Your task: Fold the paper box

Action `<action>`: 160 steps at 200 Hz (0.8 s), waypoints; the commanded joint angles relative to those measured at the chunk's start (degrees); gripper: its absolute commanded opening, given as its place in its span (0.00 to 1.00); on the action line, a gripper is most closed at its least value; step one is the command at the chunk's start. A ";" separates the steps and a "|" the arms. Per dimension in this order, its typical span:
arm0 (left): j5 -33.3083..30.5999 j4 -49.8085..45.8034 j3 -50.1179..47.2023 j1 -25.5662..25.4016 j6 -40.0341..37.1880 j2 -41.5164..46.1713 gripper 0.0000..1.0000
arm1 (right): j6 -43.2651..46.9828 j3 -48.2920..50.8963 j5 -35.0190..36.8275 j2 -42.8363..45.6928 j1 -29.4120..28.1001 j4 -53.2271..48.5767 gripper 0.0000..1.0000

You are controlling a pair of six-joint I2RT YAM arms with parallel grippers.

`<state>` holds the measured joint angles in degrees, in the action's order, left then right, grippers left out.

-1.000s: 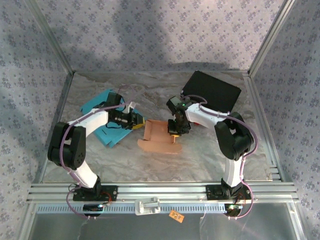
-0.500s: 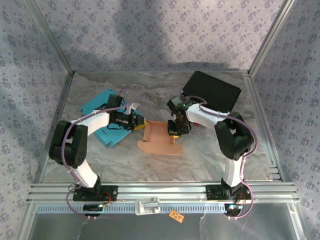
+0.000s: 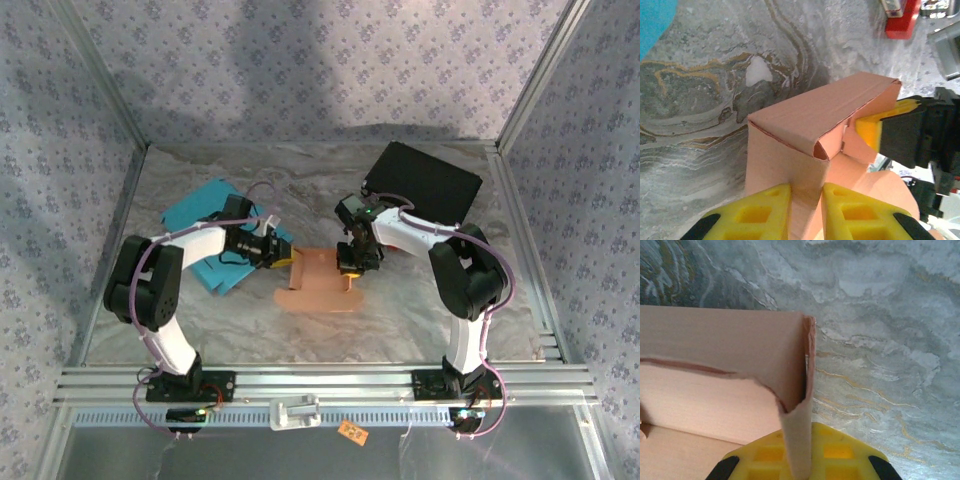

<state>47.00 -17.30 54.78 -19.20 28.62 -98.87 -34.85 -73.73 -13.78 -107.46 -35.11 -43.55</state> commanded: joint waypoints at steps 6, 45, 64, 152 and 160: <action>-2.84 -4.35 0.60 -1.69 -3.10 -1.06 0.21 | 0.20 -0.04 -1.17 0.14 0.05 1.20 0.00; -4.81 -5.00 0.89 -2.78 -3.70 -1.72 0.20 | -0.02 0.16 -1.23 0.15 -0.22 1.36 0.00; -6.05 -5.90 1.57 -3.36 -4.13 -1.92 0.19 | -0.07 0.23 -1.16 0.15 -0.31 1.52 0.00; -15.57 -12.30 5.98 -6.73 -4.64 -2.30 0.01 | 0.06 -0.99 0.61 -0.28 -1.31 0.54 0.00; -18.63 -14.29 7.06 -7.59 -4.32 -2.09 0.00 | 0.19 -1.32 1.43 -0.29 -1.54 0.18 0.00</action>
<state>34.96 -24.43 59.11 -23.88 25.04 -99.90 -34.87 -72.99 -13.02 -107.46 -35.68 -45.06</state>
